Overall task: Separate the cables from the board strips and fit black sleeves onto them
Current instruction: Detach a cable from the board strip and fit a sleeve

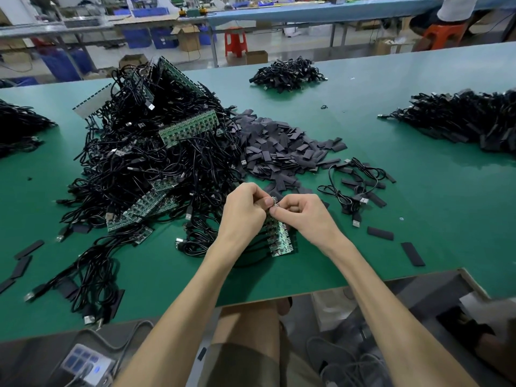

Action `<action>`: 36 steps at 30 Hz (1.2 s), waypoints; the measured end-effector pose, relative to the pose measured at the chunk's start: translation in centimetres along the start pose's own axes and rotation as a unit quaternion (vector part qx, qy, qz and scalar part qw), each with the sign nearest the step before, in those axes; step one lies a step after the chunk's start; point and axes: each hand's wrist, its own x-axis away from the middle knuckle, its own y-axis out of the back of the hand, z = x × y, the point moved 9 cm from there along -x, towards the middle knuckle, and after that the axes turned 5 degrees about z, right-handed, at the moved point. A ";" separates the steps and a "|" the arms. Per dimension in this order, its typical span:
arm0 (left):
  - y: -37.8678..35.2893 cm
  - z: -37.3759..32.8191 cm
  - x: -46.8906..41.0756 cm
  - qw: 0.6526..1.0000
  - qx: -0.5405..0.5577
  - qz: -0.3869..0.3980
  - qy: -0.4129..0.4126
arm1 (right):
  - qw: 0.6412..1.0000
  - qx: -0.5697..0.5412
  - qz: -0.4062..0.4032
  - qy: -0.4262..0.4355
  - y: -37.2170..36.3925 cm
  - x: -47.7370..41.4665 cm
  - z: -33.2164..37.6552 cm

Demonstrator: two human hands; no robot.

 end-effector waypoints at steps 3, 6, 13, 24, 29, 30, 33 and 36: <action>0.0 -0.1 0.3 1.000 0.007 -0.010 0.001 | 1.000 -0.004 0.002 0.001 0.0 0.1 0.1; 0.0 -0.1 0.4 1.000 0.013 -0.010 0.006 | 1.000 0.001 0.001 0.004 0.0 0.0 0.2; -0.2 -0.1 0.6 1.000 0.011 -0.012 0.017 | 1.000 0.004 -0.001 -0.001 0.0 0.2 0.2; 2.5 -2.4 2.1 0.993 0.034 -0.097 -0.052 | 1.000 0.010 -0.013 0.008 0.3 0.0 0.1; 6.8 -7.8 3.5 0.979 0.104 -0.121 -0.124 | 1.000 0.026 -0.012 0.006 0.3 -0.3 -0.4; 7.7 -9.0 3.9 0.972 0.148 -0.110 -0.143 | 1.000 0.021 -0.009 0.009 0.3 -0.3 -0.5; 9.5 -12.0 4.5 0.938 0.272 -0.074 -0.201 | 1.000 0.022 -0.016 0.012 0.4 -0.4 -0.2; 8.6 -11.8 3.5 0.922 0.345 -0.021 -0.173 | 1.000 -0.009 -0.003 0.019 0.0 -0.5 0.1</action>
